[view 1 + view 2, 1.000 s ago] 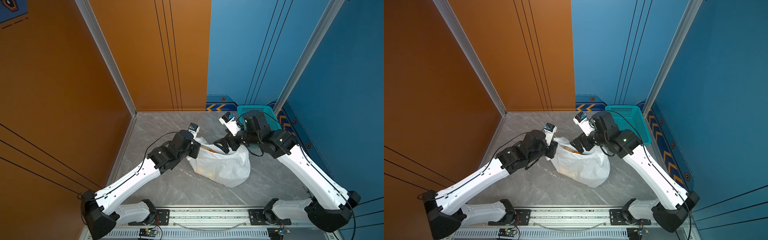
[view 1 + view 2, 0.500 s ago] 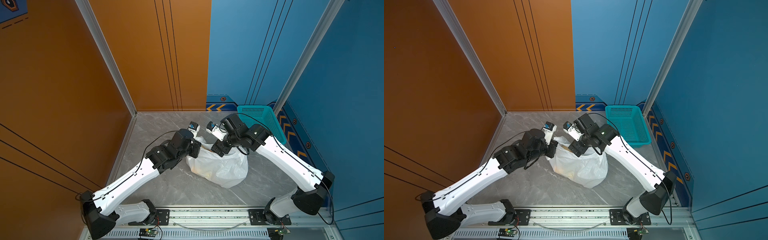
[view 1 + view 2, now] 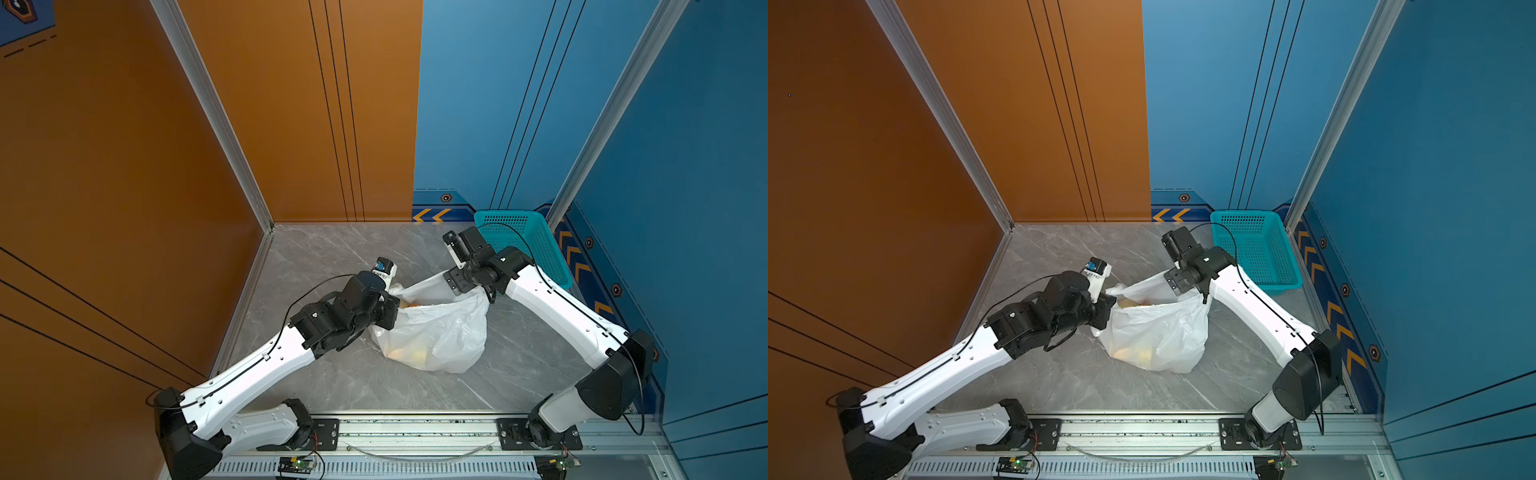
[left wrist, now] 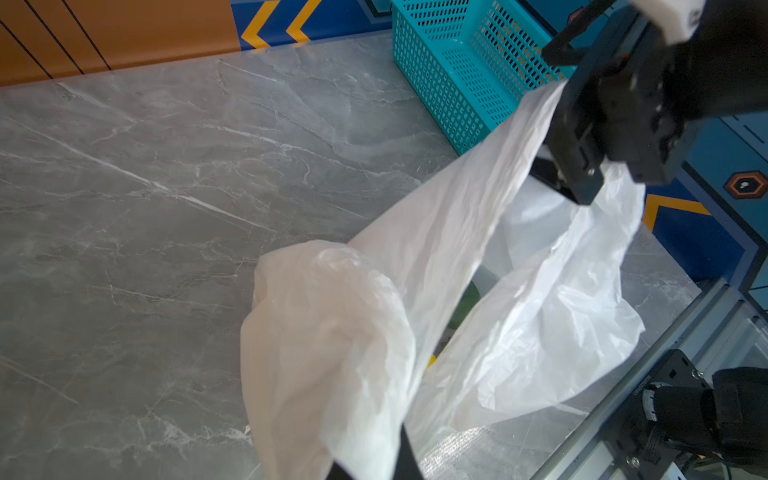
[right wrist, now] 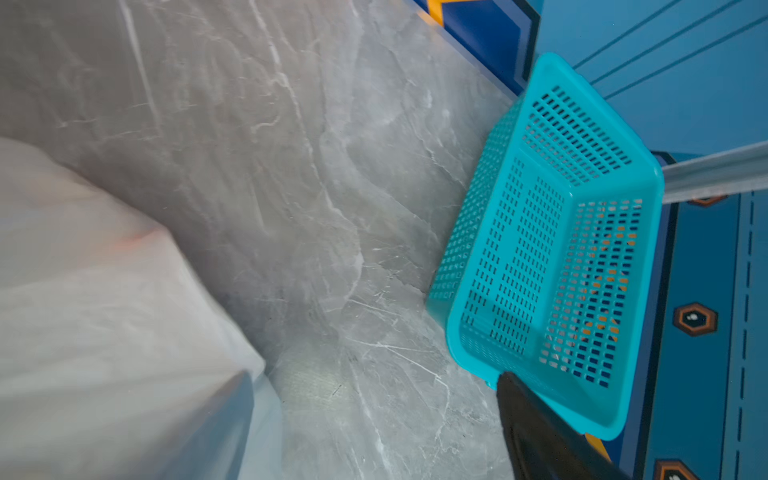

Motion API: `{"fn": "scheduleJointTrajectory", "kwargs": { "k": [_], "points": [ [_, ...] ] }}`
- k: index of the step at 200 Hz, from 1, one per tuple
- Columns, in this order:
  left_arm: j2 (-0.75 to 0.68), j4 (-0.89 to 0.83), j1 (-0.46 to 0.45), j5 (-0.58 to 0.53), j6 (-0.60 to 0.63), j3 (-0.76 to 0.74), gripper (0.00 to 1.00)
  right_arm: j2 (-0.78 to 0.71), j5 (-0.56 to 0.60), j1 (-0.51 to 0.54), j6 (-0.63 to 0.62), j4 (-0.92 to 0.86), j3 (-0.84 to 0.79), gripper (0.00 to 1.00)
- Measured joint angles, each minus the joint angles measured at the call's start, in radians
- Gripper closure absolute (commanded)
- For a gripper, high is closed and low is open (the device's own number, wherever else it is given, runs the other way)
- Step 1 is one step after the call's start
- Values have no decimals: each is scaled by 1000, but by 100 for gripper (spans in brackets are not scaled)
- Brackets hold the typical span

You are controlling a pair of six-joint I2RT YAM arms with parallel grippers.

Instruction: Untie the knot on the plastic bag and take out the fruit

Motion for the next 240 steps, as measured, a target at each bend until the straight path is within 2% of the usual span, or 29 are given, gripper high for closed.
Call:
{"fn": "scheduleJointTrajectory", "kwargs": {
  "k": [26,68,113,152,175,200,240],
  "points": [
    [5,2,-6,11,-29,-26,100,0,-13,-30,13,-3,-7,0],
    [29,5,-5,5,-56,-26,100,-17,-128,-41,-8,-76,-3,0],
    [61,4,21,4,-63,-16,100,-189,-300,18,-6,-232,54,0],
    [71,4,28,4,-63,-11,100,-267,-321,97,-2,-302,158,0],
    [71,4,28,4,-63,-7,100,-224,-287,142,-18,-316,233,0],
    [70,4,28,5,-63,-4,100,-106,-219,208,-87,-314,329,0],
    [70,4,28,5,-63,-4,100,82,-159,227,-231,-259,348,0]
  ]
}}
